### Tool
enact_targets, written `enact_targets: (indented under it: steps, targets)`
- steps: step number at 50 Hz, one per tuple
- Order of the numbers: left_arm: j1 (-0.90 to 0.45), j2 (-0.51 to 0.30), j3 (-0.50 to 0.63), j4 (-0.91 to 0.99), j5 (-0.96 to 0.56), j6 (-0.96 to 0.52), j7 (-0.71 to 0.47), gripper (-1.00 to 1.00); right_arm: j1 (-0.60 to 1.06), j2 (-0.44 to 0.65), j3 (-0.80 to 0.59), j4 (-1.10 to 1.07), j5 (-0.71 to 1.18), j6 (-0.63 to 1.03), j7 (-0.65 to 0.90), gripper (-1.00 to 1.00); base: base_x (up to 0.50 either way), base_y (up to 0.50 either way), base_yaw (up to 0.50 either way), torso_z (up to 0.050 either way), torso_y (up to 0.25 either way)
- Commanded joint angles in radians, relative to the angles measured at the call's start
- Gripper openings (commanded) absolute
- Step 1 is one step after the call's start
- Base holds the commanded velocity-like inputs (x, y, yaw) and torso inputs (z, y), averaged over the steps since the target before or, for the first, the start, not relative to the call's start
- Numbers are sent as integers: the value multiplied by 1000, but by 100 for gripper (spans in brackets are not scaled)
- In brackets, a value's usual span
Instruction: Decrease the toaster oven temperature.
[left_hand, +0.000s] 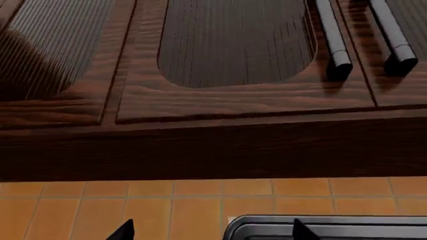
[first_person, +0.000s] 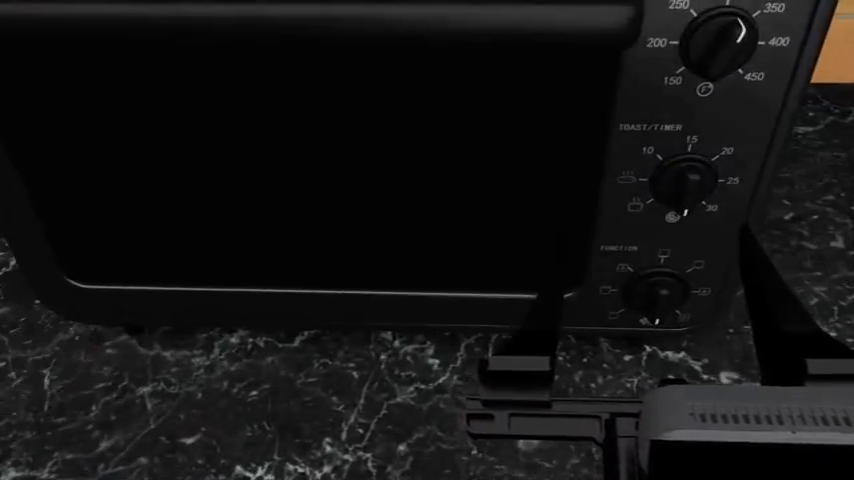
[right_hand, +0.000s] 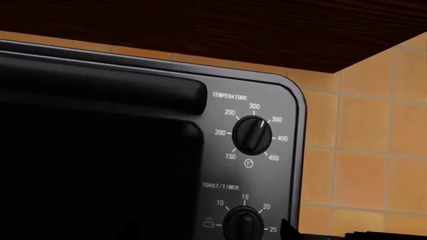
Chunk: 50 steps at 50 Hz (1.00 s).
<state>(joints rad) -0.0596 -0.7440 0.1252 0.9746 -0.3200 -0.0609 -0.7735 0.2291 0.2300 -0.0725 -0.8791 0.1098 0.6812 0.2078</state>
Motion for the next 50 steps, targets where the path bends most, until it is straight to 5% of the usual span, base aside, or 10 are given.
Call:
enact_targets:
  steps: [1,11,16,28,50]
  targets:
    - [-52,-540,323,71,-40,353,-584,100,3,4,15,-14,17,12,5,100,0,0,0,0,0]
    - [-88,-578,391,64,-42,354,-632,100,136,24,165,-167,147,264,32,100,0,0,0,0,0]
    - [-82,-596,395,67,-35,368,-646,100,286,197,313,-166,714,349,396,100,0,0,0,0,0]
    - [-100,-617,429,67,-25,376,-672,100,578,159,472,48,1297,540,737,100,0,0,0,0,0]
    - [-186,-578,478,69,-57,320,-642,100,685,131,433,300,1562,494,1026,100,0,0,0,0,0]
